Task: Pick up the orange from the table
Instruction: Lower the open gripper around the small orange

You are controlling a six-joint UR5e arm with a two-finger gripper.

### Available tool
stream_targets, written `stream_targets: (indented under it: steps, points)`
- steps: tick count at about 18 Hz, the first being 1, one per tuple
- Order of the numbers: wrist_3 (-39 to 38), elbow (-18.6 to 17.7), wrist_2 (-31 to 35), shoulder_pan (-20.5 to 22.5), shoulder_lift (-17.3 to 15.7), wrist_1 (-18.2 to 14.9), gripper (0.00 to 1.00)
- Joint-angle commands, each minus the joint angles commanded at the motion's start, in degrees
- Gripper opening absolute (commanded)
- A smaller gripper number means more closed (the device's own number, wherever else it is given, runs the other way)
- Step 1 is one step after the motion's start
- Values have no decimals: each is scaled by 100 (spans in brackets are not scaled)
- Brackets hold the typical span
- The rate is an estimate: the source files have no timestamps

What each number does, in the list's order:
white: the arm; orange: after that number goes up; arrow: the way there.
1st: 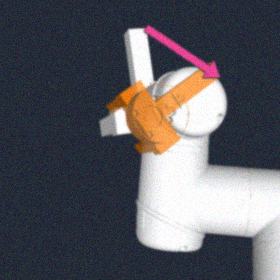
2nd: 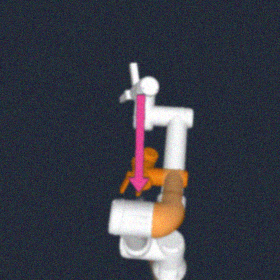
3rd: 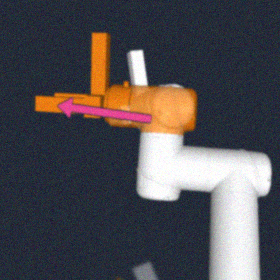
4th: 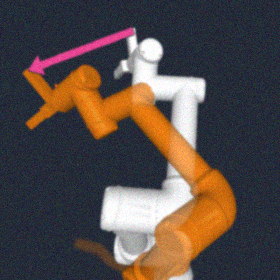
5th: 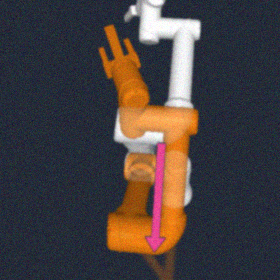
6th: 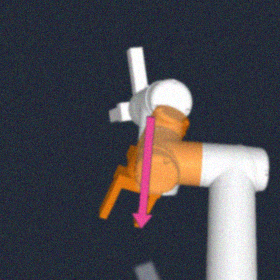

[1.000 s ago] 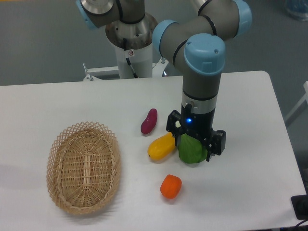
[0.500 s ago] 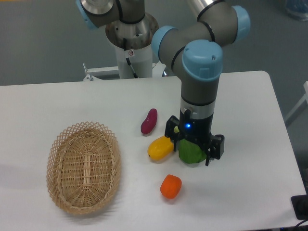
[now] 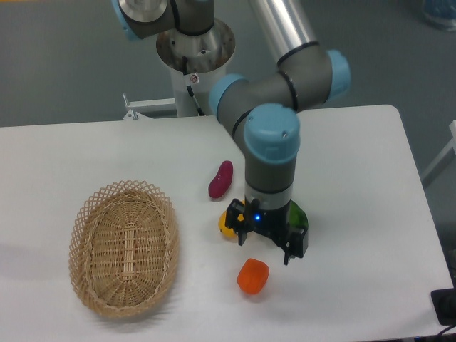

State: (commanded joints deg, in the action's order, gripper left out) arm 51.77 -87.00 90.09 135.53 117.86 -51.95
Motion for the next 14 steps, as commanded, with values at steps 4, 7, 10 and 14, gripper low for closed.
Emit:
stream_targets:
  steps: [4,7,10,14]
  points:
    - [-26,-167,-26,-9,149,71,100]
    - [-244,-203,-35,-87,299,80,100]
    - [-466,-194,-26,-158,378,80,100]
    - [-448,-203,9,-184,554,439,100]
